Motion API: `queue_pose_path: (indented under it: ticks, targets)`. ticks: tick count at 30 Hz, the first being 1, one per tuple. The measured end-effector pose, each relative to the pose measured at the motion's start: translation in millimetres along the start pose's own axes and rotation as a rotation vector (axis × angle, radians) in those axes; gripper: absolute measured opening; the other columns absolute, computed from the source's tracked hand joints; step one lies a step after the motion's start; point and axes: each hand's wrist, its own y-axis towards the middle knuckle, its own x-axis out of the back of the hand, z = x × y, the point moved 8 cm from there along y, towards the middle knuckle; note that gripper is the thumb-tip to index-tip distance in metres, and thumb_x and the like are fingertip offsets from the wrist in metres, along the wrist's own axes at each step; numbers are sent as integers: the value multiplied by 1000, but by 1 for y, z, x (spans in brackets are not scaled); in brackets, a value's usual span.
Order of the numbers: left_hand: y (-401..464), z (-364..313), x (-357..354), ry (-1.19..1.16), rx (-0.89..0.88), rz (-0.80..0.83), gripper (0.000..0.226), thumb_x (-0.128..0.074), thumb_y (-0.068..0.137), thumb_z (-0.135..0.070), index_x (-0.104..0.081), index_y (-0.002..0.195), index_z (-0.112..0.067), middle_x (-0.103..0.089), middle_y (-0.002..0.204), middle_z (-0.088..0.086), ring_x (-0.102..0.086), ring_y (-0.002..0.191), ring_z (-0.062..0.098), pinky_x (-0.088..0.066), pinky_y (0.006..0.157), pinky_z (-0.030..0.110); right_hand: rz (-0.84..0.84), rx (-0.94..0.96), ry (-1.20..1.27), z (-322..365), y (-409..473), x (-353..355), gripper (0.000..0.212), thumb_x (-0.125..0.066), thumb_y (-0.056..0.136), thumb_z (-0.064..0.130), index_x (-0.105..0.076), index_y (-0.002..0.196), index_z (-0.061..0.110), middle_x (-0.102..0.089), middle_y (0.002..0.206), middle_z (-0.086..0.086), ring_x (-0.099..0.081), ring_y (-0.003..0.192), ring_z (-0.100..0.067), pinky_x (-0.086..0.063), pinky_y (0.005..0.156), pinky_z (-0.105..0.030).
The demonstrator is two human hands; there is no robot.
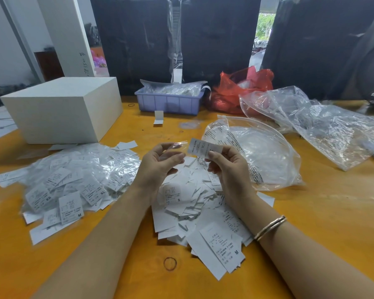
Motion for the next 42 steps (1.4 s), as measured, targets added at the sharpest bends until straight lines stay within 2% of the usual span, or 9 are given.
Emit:
queue_pose_path:
  ticks: [5, 9, 12, 17, 21, 32, 36, 42]
  targets:
    - [1, 0, 2, 137, -37, -28, 20, -72, 80, -18, -64, 93, -29, -71, 96, -9, -67, 83, 4, -47, 65, 18, 53, 3, -61, -1, 0, -6, 13, -60, 84, -2, -58, 90, 10, -65, 64, 3, -54, 55, -10, -42, 59, -29]
    - [2, 1, 3, 191, -29, -24, 10, -70, 82, -25, -65, 90, -25, -73, 84, -12, -67, 77, 1, -48, 61, 14, 116, 44, -123, 2, -3, -10, 15, -58, 85, -4, -59, 88, 10, -64, 64, 5, -53, 55, -9, -43, 55, -23]
    - [2, 4, 6, 166, 0, -58, 5, -69, 82, -26, -67, 86, -23, -72, 77, -11, -66, 74, 0, -48, 63, 18, 99, 47, -103, 3, -2, -8, 12, -56, 86, -3, -59, 89, 8, -63, 65, 5, -52, 55, -9, -42, 56, -24]
    - [0, 3, 8, 111, 22, -77, 18, -68, 78, -38, -68, 83, -21, -72, 76, -9, -64, 70, 0, -45, 65, 20, -49, 50, 20, 6, -1, 5, 13, -56, 87, -2, -58, 89, 10, -65, 73, -2, -52, 55, -11, -42, 56, -22]
    - [-1, 2, 6, 85, 19, -61, 28, -67, 68, -45, -69, 81, -20, -71, 74, -9, -63, 69, 1, -45, 66, 21, -80, 77, 22, 10, -1, 7, 13, -55, 87, -2, -57, 87, 11, -65, 78, -5, -51, 54, -11, -42, 54, -21]
    - [0, 2, 7, 69, 27, -69, 24, -68, 68, -42, -69, 79, -20, -71, 72, -8, -63, 67, 1, -46, 66, 22, 9, 175, -77, 17, -6, -4, 15, -53, 86, -7, -56, 86, 8, -68, 72, 3, -53, 54, -10, -44, 51, -16]
    - [0, 1, 7, 109, 9, -79, 21, -68, 73, -39, -69, 82, -19, -71, 72, -10, -62, 66, -1, -47, 65, 19, 53, 152, -88, 13, -7, -8, 12, -54, 87, -5, -57, 88, 7, -66, 71, 4, -53, 55, -10, -44, 52, -18]
    - [-2, -3, 5, 164, -18, -57, 28, -69, 65, -43, -70, 82, -21, -70, 71, -11, -61, 65, -2, -48, 60, 13, 158, 94, -135, 10, -9, -17, 14, -53, 86, -6, -62, 90, 4, -63, 63, 2, -54, 55, -10, -44, 51, -19]
